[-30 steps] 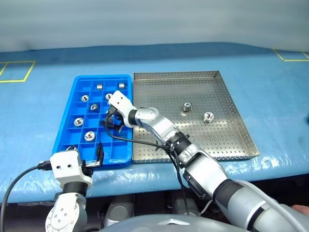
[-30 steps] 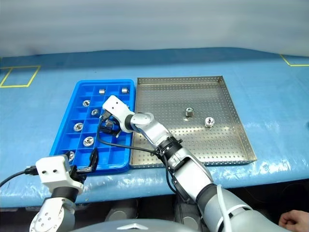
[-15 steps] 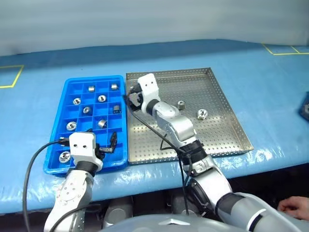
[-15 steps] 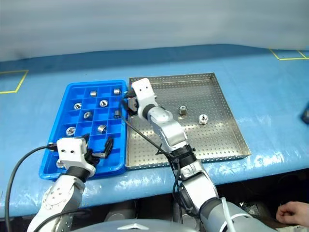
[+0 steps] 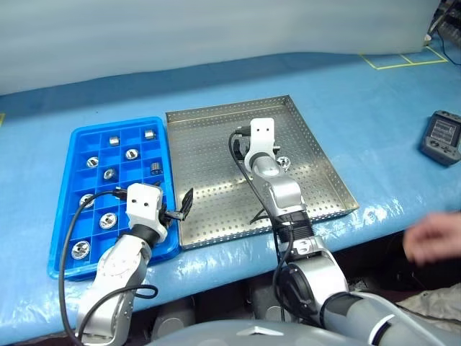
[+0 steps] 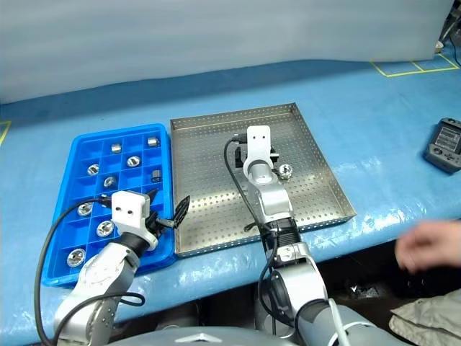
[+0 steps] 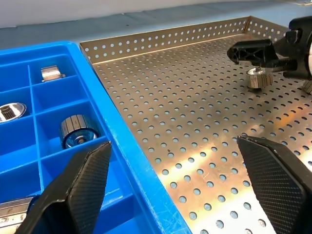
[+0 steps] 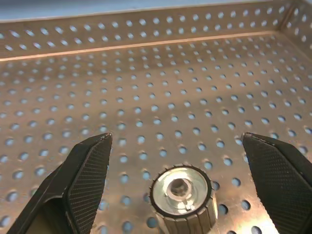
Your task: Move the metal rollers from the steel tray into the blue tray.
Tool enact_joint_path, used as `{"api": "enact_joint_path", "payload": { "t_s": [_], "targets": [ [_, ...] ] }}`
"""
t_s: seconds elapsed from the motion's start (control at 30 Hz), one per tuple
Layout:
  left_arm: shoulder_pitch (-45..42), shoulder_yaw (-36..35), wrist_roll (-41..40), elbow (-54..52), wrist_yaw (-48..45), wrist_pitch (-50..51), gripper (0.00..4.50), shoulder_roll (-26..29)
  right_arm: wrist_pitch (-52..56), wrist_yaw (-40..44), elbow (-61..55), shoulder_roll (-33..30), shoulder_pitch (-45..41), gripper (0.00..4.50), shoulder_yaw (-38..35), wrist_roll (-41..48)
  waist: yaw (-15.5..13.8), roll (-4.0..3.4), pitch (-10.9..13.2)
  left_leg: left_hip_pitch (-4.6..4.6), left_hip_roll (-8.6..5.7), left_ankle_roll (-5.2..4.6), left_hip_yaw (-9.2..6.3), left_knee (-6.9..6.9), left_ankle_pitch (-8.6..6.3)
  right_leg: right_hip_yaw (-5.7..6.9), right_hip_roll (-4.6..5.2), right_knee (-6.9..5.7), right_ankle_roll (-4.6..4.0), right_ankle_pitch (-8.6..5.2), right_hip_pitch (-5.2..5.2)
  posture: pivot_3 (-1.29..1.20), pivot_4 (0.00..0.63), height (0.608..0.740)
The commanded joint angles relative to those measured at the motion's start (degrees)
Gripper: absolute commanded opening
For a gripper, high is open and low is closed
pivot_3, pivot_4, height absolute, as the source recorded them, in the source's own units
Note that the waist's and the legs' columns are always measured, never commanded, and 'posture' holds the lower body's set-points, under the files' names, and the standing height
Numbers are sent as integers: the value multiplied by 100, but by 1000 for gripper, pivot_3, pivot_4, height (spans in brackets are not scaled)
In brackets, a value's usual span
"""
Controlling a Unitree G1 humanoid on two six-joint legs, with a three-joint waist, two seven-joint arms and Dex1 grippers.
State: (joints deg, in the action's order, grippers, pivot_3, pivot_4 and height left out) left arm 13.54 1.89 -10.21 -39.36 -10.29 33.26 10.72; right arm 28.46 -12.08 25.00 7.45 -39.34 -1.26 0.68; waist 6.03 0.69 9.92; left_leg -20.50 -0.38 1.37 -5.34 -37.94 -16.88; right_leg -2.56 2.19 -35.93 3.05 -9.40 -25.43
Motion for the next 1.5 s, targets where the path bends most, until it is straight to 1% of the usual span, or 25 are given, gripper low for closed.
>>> {"api": "enact_joint_path", "payload": {
  "t_s": [0.03, 0.13, 0.23, 0.33, 0.4, 1.23, 1.37, 1.5],
  "targets": [
    [-32, 36, -64, -94, -49, -40, 4500, 18, -335, -44, 397, 143, -310, 4479, -95, 73, 21, 0, 0, 1, 0, 0, 1, 0, 0, -1, 0, 0, 0, 0, 0, -69, 150, 740],
    [15, 29, -55, -126, -37, -56, 4500, 8, -465, -10, 740, 149, -369, 4479, -103, 90, 33, 0, 0, 1, 0, -3, 2, 1, -1, -3, -1, 0, 0, 0, 0, -57, 150, 740],
    [44, 23, -46, -137, -19, -74, 4500, -3, -522, 63, 804, 162, -347, 4479, -53, 100, 32, 0, 0, 2, 0, -4, 5, 1, -2, -6, -1, 0, 1, 1, 0, -53, 150, 740],
    [52, 31, -41, -136, -3, -89, 4500, -19, -494, 101, 776, 165, -314, 3906, -22, 93, 19, 0, 0, 3, 0, -4, 5, 0, -2, -6, -1, 0, 3, 2, 0, -51, 150, 740],
    [53, 48, -35, -131, 4, -102, 4500, -27, -474, 118, 750, 161, -292, 3336, -12, 98, 19, 0, 0, 2, 0, -4, 5, 0, -2, -7, -1, 0, 4, 3, 0, -57, 150, 740],
    [14, 140, -33, -161, 60, -57, 4500, -91, -351, 189, 613, 147, -184, 3336, 76, 59, 22, -1, -1, 3, 0, -4, 8, 0, -2, -10, -1, 0, 6, 4, 0, -56, 150, 740],
    [29, 127, -32, -176, 72, -53, 4500, -94, -279, 242, 452, 146, -147, 3336, 146, 55, 20, -1, 0, 3, 0, -4, 8, 0, -2, -10, -1, 0, 6, 4, 0, -54, 150, 740],
    [24, 128, -32, -180, 80, -44, 4500, -97, -182, 472, 11, 139, -83, 3336, 326, 62, 23, -1, -1, 3, 0, -4, 8, 0, -2, -11, -1, 0, 6, 4, 0, -61, 150, 740]
  ]
}}
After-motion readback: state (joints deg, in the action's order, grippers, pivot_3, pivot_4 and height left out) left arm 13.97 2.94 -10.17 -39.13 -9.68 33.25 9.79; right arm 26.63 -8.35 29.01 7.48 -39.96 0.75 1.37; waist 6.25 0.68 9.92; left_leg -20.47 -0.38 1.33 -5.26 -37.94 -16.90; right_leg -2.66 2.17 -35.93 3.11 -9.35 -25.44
